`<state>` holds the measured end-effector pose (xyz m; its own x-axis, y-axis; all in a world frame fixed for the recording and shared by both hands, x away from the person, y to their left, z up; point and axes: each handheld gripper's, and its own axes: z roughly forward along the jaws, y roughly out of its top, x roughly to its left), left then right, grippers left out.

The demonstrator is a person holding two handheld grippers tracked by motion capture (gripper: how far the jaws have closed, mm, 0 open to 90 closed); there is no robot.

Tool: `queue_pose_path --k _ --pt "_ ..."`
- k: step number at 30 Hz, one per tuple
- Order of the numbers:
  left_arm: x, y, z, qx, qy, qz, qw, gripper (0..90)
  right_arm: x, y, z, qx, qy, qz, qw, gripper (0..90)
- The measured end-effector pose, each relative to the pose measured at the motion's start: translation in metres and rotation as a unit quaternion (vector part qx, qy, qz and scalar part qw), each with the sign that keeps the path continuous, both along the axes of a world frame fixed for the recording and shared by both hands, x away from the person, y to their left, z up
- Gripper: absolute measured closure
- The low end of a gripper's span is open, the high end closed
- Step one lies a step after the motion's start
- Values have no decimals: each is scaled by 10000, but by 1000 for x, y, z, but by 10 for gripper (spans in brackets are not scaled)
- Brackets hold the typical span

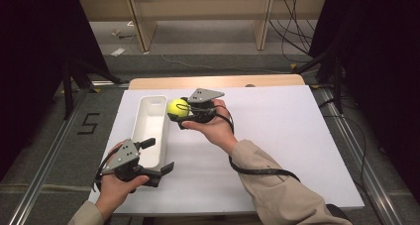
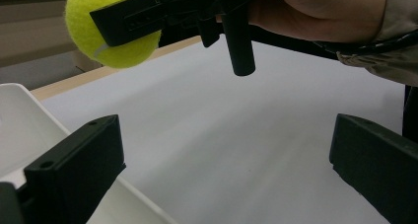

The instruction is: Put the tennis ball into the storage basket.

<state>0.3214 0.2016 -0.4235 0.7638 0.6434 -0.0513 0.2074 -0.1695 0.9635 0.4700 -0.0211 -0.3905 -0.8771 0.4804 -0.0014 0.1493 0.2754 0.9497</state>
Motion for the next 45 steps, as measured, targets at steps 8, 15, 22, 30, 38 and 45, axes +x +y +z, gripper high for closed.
queue_pose_path --k 8,15,22,30,38,45 --pt "0 0 0 -2 5 6 10000 0 0 4 -1 0 1 26 10000 277" --pt "0 0 0 0 4 5 10000 0 0 7 -1 -5 6 40 10000 277" --pt "0 0 0 -2 5 4 10000 0 0 9 -1 -9 21 55 10000 278" --pt "0 0 0 -3 2 1 10000 0 1 13 -1 -16 24 88 10000 277" --pt "0 0 0 -3 5 -1 10000 0 0 17 -2 -24 43 121 9999 277" --pt "0 0 0 -5 8 -3 10000 0 1 20 0 -17 40 138 9999 277"
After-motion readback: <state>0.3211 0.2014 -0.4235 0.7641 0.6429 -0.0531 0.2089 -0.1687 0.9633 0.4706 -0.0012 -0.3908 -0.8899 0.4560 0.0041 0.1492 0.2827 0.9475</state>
